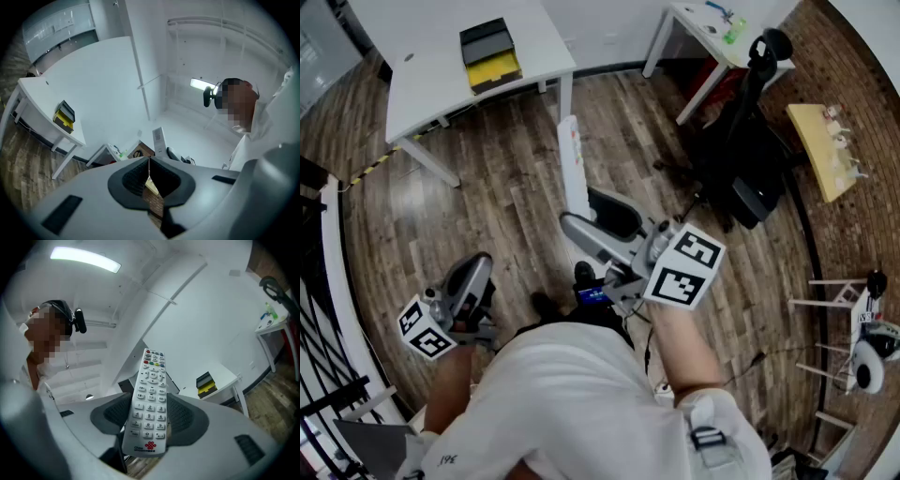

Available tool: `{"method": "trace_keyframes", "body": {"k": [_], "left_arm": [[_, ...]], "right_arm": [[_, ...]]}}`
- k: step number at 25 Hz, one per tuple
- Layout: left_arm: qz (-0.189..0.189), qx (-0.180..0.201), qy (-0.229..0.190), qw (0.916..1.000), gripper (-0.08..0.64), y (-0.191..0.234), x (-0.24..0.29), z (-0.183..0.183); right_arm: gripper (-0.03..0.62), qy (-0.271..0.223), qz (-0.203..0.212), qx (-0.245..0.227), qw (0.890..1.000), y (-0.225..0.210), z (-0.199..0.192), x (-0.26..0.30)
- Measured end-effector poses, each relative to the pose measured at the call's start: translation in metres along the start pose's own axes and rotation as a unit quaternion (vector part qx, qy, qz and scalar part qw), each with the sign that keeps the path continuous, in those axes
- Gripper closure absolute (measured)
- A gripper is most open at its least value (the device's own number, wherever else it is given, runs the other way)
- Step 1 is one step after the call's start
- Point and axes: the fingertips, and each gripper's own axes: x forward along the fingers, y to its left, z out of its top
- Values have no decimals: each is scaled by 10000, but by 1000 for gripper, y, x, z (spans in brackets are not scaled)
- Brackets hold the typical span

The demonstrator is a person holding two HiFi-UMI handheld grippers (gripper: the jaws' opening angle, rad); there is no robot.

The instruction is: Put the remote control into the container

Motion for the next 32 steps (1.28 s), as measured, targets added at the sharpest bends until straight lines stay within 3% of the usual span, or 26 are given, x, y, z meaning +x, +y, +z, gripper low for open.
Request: {"method": "trace_keyframes", "body": {"k": [8, 26, 32], "left_arm": [[-224, 372, -191, 9989, 552, -15, -19, 4], [-281, 237, -152, 9992, 552, -21, 22, -24], [-261, 221, -122, 9993, 552, -18, 25, -26]], "right_arm": [[351, -171, -88, -468, 9987, 21, 2, 0], [351, 21, -361, -681, 9970, -13, 7, -28], [351, -18, -295, -473, 9984, -17, 9, -29]]}}
